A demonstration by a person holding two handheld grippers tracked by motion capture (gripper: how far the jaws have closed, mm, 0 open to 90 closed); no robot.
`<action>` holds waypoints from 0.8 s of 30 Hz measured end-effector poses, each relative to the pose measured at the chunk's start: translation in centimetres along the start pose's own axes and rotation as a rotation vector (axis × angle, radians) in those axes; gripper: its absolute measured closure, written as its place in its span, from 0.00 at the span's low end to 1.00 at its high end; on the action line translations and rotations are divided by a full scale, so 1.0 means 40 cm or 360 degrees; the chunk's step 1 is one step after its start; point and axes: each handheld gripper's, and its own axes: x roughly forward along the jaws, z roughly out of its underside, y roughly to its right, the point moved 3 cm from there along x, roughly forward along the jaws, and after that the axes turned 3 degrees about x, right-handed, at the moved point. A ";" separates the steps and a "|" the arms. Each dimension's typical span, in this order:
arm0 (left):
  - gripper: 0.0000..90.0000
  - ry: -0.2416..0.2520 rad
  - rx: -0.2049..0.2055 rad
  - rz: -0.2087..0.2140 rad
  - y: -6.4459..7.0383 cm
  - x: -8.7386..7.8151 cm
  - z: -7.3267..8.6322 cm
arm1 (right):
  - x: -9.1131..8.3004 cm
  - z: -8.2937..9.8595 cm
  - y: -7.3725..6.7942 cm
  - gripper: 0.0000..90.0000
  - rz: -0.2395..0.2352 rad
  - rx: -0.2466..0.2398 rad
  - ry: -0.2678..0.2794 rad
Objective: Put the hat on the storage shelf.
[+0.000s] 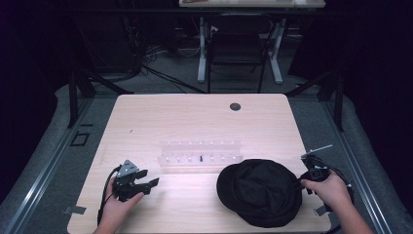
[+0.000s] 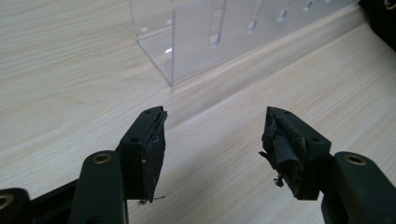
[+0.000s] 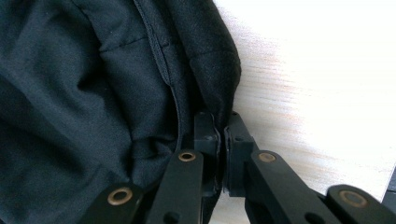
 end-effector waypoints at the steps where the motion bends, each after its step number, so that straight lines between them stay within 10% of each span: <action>1: 0.44 0.0002 0.0000 -0.0001 0.000 0.000 0.000 | 0.000 0.000 0.000 0.96 0.0000 0.0001 0.0000; 24: 0.44 0.0013 0.0001 -0.0007 0.000 0.000 0.000 | -0.026 0.008 -0.024 0.97 0.0007 0.0016 0.0035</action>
